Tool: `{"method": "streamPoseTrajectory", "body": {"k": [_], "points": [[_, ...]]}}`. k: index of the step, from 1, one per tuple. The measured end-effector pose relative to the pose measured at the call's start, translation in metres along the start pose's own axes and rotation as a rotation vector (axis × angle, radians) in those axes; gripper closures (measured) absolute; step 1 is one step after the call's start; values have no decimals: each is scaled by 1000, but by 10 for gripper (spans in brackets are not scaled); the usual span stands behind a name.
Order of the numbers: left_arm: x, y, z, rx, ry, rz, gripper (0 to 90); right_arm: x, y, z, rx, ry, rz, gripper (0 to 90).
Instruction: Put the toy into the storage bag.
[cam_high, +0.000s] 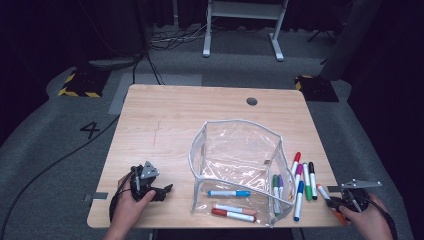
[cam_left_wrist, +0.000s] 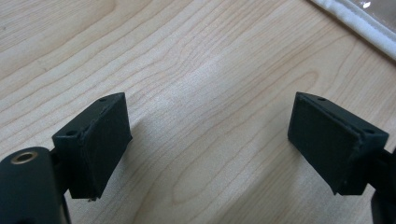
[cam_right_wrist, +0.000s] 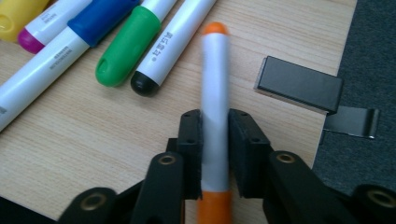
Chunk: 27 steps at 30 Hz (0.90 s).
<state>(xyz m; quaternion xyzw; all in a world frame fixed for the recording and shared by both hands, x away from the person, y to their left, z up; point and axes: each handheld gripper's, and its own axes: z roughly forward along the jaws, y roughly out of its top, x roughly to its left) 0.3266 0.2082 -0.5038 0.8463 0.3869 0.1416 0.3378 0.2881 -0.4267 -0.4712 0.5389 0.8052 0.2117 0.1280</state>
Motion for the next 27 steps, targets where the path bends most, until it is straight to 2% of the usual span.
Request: {"method": "streamPoseTrajectory", "body": {"k": [6,9,12,20,27], "points": [[0,0,0,1,0,-1,133,0,1,0,1,-3,51,771],[0,0,0,1,0,-1,133,-3,1,-6,-16,23,74,772],[0,0,0,1,0,-1,133,-2,8,-20,-50,55,94,772],[0,0,0,1,0,-1,133,4,42,-66,-155,107,37,772],[0,0,0,1,0,-1,133,27,85,-109,-222,160,-66,772]]}}
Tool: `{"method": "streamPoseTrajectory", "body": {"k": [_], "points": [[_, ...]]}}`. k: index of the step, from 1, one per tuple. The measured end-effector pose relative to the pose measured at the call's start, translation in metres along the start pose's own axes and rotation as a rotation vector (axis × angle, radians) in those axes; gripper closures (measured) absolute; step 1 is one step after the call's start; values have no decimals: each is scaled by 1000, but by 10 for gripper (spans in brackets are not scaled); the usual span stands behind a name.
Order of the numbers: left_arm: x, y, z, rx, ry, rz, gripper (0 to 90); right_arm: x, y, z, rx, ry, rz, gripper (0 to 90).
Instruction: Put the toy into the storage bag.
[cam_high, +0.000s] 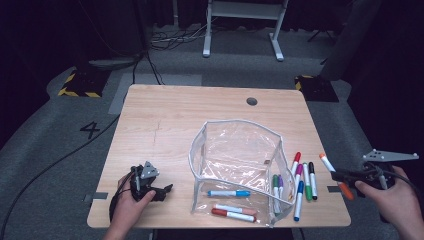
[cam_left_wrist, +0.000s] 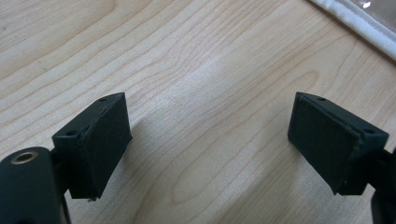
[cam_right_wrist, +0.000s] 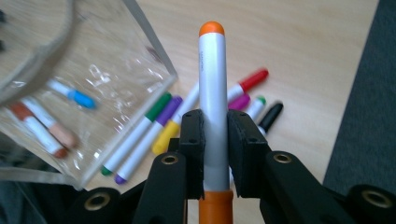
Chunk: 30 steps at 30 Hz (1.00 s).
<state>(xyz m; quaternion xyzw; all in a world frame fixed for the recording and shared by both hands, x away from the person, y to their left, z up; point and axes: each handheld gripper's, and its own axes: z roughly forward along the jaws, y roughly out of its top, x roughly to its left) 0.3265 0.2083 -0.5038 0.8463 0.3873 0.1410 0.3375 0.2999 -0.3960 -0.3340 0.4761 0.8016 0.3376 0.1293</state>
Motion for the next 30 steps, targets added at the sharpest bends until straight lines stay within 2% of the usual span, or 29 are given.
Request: {"method": "streamPoseTrajectory", "body": {"k": [2,7,9,15,20,25,30], "points": [[0,0,0,-3,0,-1,133,8,14,-5,-15,27,-29,772],[0,0,0,0,0,0,133,29,46,-14,-33,59,-113,772],[0,0,0,-1,1,-1,133,39,60,-15,-38,80,-161,771],[0,0,0,-1,2,1,134,69,94,-15,-24,142,-257,771],[0,0,0,-1,2,-1,134,95,117,-8,-11,194,-316,772],[0,0,0,-1,2,1,134,120,136,8,12,236,-374,771],[0,0,0,0,2,0,134,138,148,26,43,333,-439,771]]}}
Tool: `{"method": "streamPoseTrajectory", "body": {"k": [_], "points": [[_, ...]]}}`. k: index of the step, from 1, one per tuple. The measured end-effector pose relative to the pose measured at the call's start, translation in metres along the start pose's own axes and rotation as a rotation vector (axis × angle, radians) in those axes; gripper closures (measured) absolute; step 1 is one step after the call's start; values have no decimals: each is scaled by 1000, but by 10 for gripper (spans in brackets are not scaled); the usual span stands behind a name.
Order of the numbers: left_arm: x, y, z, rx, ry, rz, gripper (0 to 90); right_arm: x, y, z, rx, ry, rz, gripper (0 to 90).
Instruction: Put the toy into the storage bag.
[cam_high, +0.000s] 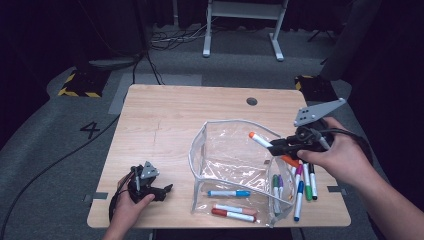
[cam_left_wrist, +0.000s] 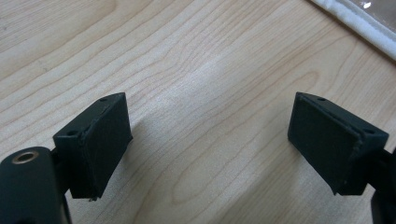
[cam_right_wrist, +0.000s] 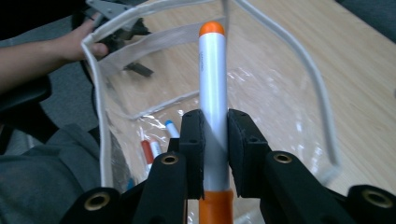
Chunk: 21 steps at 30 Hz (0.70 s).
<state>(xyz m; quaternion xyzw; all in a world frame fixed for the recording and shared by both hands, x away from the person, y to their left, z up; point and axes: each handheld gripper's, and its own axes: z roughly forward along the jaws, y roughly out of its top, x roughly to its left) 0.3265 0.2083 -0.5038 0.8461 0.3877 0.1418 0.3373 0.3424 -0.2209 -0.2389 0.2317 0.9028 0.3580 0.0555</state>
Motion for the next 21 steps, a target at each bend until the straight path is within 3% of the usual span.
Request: {"method": "streamPoseTrajectory", "body": {"k": [4,8,14,21], "points": [[0,0,0,0,0,0,134,8,12,23,49,54,-63,771],[0,0,0,0,0,0,134,13,19,45,101,78,-95,771],[0,0,0,0,0,0,134,16,26,83,170,124,-122,771],[0,0,0,0,0,0,134,22,22,124,250,213,-123,771]]}}
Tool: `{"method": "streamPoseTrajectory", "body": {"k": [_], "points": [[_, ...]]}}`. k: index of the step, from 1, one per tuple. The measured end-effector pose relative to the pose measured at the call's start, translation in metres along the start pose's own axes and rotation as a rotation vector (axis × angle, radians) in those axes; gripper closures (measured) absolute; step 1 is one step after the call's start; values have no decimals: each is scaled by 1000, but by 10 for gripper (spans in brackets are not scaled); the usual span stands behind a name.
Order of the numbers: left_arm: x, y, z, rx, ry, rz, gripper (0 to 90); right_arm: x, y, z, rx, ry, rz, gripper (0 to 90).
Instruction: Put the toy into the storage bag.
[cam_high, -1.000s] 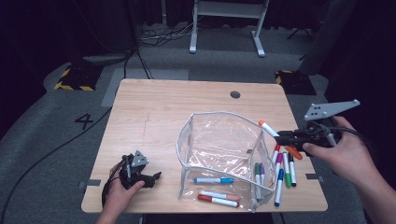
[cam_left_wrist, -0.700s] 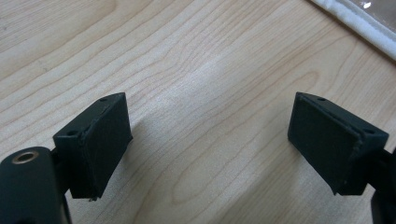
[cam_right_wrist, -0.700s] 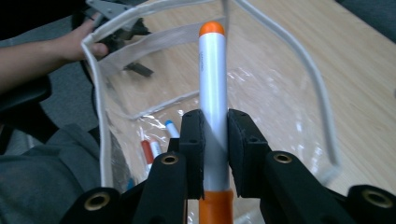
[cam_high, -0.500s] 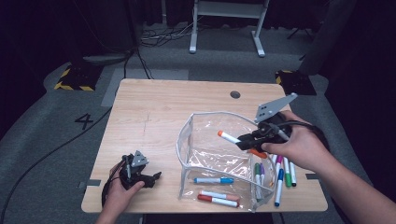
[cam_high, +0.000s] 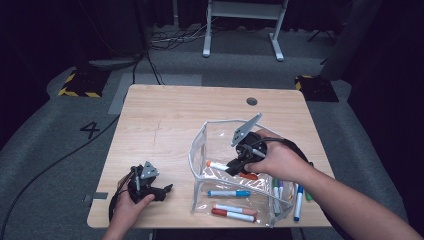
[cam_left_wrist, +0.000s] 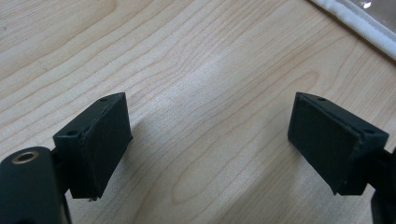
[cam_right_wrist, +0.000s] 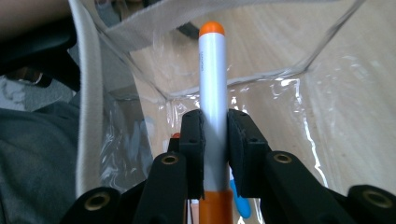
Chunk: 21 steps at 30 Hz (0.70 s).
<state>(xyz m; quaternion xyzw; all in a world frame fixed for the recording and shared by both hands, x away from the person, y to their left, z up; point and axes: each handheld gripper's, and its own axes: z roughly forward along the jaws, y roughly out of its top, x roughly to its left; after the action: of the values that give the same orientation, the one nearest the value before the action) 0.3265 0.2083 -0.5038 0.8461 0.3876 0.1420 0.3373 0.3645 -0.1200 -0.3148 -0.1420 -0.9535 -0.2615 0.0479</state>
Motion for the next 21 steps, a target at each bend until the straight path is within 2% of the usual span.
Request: {"method": "streamPoseTrajectory", "body": {"k": [8,15,21], "points": [[0,0,0,0,1,4,137,-3,-3,36,117,35,10,771],[0,0,0,-1,-1,1,137,-8,-8,59,199,56,28,771],[0,0,0,-1,1,4,137,-10,-13,75,265,76,16,771]]}}
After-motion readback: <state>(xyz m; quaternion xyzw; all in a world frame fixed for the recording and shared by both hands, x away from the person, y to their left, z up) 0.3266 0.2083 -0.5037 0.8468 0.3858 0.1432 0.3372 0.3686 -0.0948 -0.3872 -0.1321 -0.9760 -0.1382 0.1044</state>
